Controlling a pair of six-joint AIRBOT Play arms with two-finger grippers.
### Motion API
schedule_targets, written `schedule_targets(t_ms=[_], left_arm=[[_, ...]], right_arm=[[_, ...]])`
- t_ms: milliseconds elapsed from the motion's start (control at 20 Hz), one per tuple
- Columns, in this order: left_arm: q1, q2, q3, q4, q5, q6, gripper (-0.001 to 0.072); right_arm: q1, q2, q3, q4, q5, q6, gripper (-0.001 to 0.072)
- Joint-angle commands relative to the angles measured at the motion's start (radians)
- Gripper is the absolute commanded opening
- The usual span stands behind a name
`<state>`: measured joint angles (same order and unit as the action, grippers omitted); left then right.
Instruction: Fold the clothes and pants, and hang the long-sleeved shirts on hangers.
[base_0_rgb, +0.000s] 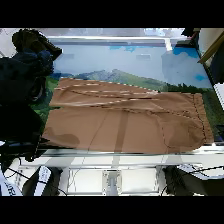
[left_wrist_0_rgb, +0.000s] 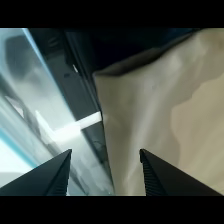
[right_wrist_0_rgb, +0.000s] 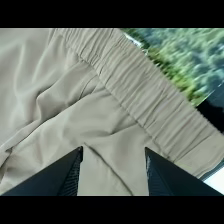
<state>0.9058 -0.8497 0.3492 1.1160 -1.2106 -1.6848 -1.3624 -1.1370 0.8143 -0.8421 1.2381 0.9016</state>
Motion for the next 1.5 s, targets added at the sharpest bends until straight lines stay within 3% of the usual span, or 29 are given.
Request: schedule_targets(t_ms=[0, 300, 1000, 1400, 1450], left_arm=[[0.006, -0.03, 0.0, -0.026, 0.052, 0.04, 0.0471], [0.006, -0.031, 0.0, -0.122, 0.124, 0.077, 0.047], [0.006, -0.055, -0.002, -0.04, 0.063, 0.092, 0.047], [-0.114, -0.055, -0.003, -0.109, 0.245, 0.061, 0.0468], [-0.131, -0.056, -0.003, -0.115, 0.261, 0.045, 0.0425]], right_arm=[[-0.001, 0.001, 0.0, 0.0, 0.028, 0.003, 0.0453], [-0.001, 0.001, 0.0, 0.0, 0.016, 0.002, 0.0453], [-0.001, 0.001, 0.001, -0.004, -0.095, -0.006, 0.0453], [-0.001, 0.001, 0.001, -0.003, -0.097, -0.016, 0.0453], [-0.001, 0.001, 0.001, -0.003, -0.097, -0.016, 0.0453]])
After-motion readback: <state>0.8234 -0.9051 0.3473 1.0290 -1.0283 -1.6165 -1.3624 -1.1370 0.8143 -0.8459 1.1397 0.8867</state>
